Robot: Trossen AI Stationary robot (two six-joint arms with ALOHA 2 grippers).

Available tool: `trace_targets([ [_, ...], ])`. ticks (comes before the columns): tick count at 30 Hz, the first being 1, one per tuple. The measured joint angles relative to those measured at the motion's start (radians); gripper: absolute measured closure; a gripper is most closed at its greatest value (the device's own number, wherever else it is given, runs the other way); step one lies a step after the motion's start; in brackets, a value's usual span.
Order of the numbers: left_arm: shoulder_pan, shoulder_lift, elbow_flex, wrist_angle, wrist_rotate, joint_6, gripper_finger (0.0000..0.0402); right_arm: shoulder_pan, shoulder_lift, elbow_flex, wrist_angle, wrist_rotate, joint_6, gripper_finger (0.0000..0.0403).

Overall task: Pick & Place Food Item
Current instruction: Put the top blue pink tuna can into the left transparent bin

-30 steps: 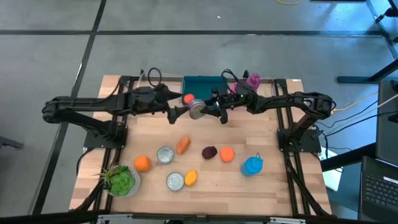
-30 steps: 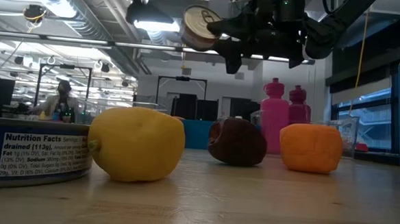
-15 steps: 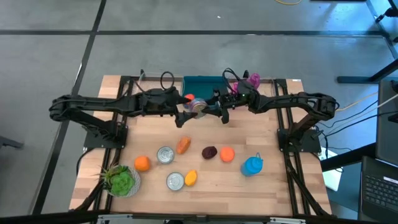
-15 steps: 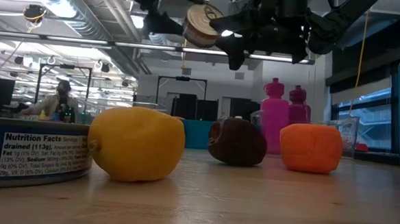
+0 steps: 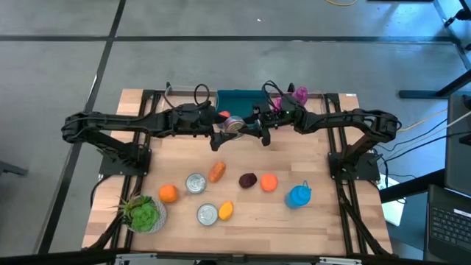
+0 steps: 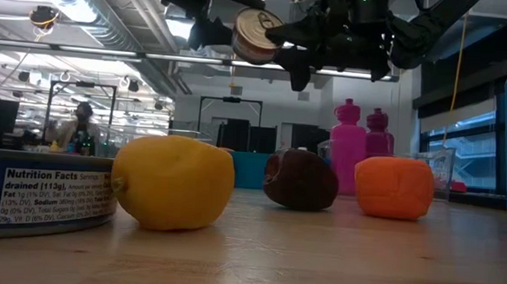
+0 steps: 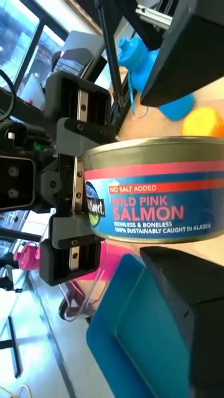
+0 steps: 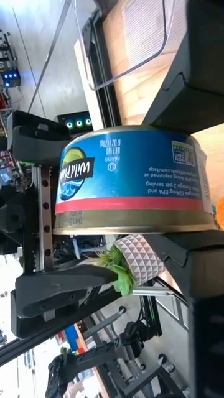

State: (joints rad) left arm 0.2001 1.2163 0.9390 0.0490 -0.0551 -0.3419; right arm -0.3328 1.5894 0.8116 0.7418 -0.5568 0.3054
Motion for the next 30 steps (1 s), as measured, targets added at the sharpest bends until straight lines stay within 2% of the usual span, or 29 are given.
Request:
trace_targets([
  [16, 0.002, 0.000, 0.000, -0.019, -0.009, 0.028, 0.0230, 0.000, 0.000, 0.000, 0.002, -0.002, -0.015, 0.0209],
  [27, 0.024, 0.000, 0.000, -0.033, 0.008, 0.052, 0.0232, 0.000, 0.001, 0.000, 0.002, 0.000, -0.011, 0.0206],
  [30, 0.024, 0.000, 0.000, -0.052, 0.006, 0.105, 0.0232, -0.001, 0.001, 0.001, 0.007, -0.016, 0.031, 0.0138],
])
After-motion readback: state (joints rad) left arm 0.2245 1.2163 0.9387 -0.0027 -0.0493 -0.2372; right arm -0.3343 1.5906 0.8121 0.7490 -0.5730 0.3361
